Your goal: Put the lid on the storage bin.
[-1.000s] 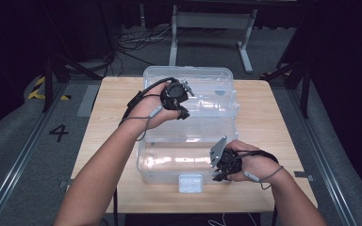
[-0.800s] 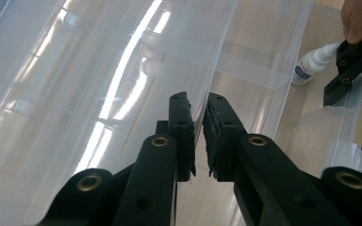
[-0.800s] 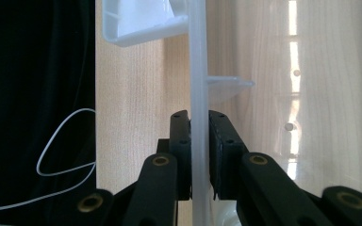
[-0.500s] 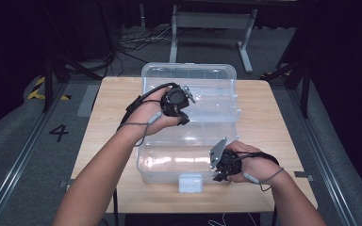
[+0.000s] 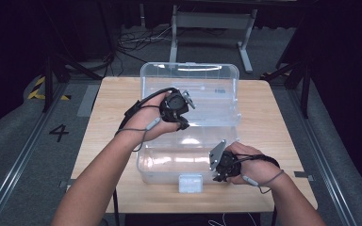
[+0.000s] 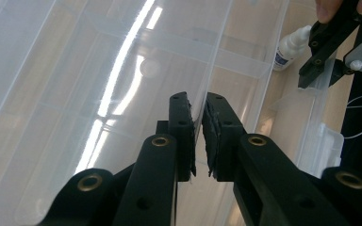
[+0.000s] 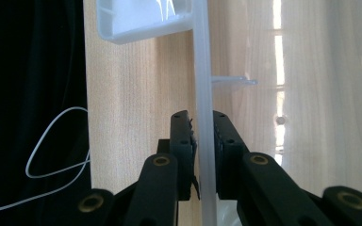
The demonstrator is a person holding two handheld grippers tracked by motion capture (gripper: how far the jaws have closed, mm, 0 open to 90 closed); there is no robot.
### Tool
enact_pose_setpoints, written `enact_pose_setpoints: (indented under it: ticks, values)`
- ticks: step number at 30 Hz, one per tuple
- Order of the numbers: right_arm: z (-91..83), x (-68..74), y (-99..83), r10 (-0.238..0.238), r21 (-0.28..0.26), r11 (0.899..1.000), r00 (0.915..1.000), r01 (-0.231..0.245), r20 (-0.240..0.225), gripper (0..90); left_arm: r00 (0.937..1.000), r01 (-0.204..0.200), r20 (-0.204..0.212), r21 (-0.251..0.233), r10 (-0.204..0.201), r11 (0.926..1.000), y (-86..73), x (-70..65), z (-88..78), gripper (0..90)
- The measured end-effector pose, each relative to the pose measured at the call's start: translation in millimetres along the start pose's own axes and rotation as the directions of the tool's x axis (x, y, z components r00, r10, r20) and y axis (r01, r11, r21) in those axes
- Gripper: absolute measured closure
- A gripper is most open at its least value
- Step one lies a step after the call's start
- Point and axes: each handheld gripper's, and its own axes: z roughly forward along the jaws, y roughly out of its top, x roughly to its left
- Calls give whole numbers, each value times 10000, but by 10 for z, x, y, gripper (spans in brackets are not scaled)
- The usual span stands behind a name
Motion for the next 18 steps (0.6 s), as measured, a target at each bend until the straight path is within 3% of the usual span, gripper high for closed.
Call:
enact_pose_setpoints:
  ticks: [18]
  values:
    - [-21, 53, 2, 222, 84, 9997, 9994, -224, 257, 815, 9988, -306, 393, 94, 303, 9995, -91, -167, 1, 828]
